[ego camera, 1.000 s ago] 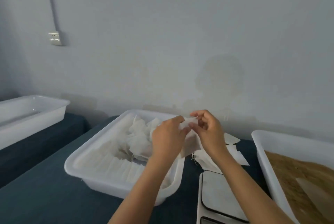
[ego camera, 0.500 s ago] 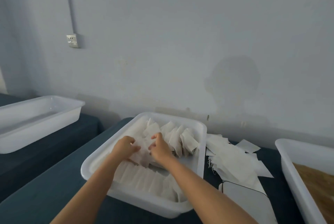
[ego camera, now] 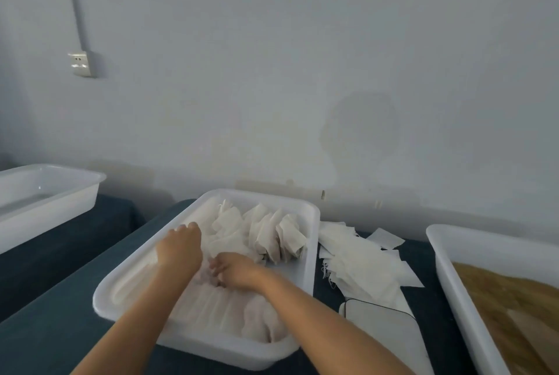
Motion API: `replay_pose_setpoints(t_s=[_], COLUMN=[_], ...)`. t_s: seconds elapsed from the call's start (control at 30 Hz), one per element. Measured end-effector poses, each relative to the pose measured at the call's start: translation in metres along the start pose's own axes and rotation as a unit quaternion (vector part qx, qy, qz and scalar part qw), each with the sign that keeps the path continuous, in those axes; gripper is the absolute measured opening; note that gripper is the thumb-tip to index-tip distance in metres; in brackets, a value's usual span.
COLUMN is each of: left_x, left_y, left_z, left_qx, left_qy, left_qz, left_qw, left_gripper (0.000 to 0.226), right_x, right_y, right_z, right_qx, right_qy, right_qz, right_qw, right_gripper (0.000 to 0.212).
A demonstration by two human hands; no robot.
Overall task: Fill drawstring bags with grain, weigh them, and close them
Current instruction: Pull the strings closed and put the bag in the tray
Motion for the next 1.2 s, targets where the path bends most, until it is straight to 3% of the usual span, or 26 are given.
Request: replay_pose_setpoints(t_s=[0.13, 0.23, 0.3, 0.4, 0.5, 0.63, 0.73, 0.87, 0.97, 1.2], left_x=[0.049, 0.084, 0.098, 0.091, 0.064, 0.017, -0.018, -0.047, -0.054, -0.061], left_y=[0.022, 0.048, 0.068, 0.099, 0.113, 0.101, 0.088, 0.064, 0.052, 0.048], left_z=[0.06, 0.114, 0.152, 0.215, 0.263, 0.284, 0.286, 0.281, 0.279, 0.284], left_qx=[-0.072, -0.131, -0.168, -0.227, -0.252, -0.21, -0.18, -0.122, -0.1, -0.106], left_qy=[0.104, 0.227, 0.301, 0.362, 0.361, 0.356, 0.345, 0.356, 0.384, 0.444], left_qz=[0.112, 0.165, 0.17, 0.109, 0.023, -0.055, -0.091, -0.084, -0.064, -0.081], left_qw=[0.986, 0.951, 0.923, 0.897, 0.898, 0.909, 0.917, 0.923, 0.916, 0.886], left_gripper=[0.019, 0.017, 0.017, 0.025, 0.029, 0.027, 0.028, 0.038, 0.047, 0.013], right_x=[0.063, 0.108, 0.131, 0.147, 0.141, 0.123, 0.117, 0.115, 0.108, 0.107], right_y=[0.045, 0.089, 0.115, 0.14, 0.151, 0.15, 0.144, 0.136, 0.13, 0.128], right_z=[0.01, 0.039, 0.067, 0.12, 0.164, 0.205, 0.224, 0.233, 0.237, 0.235], right_qx=[0.061, 0.083, 0.063, -0.052, -0.119, -0.205, -0.231, -0.256, -0.275, -0.215], right_qy=[-0.081, -0.173, -0.199, -0.178, -0.205, -0.063, -0.042, 0.029, 0.069, 0.092], right_qz=[0.166, 0.299, 0.386, 0.467, 0.466, 0.41, 0.406, 0.397, 0.352, 0.341], right_qw=[0.981, 0.935, 0.899, 0.864, 0.853, 0.887, 0.883, 0.881, 0.892, 0.91], right_gripper=[0.029, 0.033, 0.035, 0.028, 0.022, 0.026, 0.02, 0.02, 0.042, 0.045])
Point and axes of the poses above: each hand's wrist, its own y-axis away from the middle knuckle, its own x-axis out of the back of the hand, z = x × y, the point moved 5 cm from there along -y, towards the middle knuckle, and after that the axes turned 1 degree about -x, right-handed, at the moved point
